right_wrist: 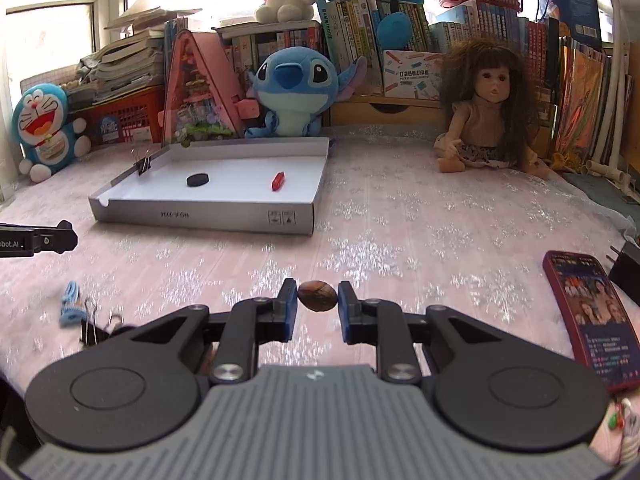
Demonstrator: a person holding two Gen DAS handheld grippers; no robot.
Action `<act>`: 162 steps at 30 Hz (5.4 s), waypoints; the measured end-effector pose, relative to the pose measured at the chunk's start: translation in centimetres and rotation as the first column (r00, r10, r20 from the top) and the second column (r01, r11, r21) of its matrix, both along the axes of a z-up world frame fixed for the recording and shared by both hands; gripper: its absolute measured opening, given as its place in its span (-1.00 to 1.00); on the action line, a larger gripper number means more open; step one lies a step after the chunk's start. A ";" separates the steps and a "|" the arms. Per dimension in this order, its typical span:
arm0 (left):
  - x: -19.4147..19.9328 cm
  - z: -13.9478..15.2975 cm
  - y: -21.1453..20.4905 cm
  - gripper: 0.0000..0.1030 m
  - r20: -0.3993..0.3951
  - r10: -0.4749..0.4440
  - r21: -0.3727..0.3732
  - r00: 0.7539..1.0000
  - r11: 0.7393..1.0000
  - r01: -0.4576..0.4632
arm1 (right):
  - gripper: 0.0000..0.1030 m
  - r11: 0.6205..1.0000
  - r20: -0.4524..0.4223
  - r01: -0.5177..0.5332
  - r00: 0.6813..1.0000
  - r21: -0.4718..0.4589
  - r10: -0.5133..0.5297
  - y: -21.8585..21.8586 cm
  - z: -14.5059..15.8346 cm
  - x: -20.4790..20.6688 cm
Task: Organize rigid objects
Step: 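Carry the disc in the left tool while the right tool carries the acorn into the tray, then open the left tool beside the first disc while the right tool releases the acorn by the crayon, then reach the left tool to the blue hair clip while the right tool reaches the clear plastic ball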
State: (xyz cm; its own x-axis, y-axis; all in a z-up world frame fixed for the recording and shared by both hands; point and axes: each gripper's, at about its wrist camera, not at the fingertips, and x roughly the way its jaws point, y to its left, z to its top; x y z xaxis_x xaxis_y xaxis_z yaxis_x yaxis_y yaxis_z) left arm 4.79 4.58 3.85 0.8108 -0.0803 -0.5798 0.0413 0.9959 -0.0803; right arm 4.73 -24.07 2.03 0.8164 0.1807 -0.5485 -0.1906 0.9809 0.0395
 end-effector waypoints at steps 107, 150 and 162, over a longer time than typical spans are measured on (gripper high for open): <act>16.2 -1.1 -4.0 0.55 -0.039 0.032 0.087 0.999 0.996 -0.029 | 0.65 0.993 -0.023 -0.113 0.993 -0.019 0.112 7.3 0.2 15.4; -4.1 -3.7 -1.7 0.75 0.104 -0.087 0.083 0.991 0.993 0.079 | 0.91 0.986 0.135 -0.163 0.977 -0.044 0.167 2.4 -2.0 -3.0; -6.0 -4.5 0.4 0.35 0.085 -0.082 0.045 0.993 0.996 0.078 | 0.72 0.989 0.097 -0.137 0.985 -0.052 0.142 1.3 -3.1 -5.6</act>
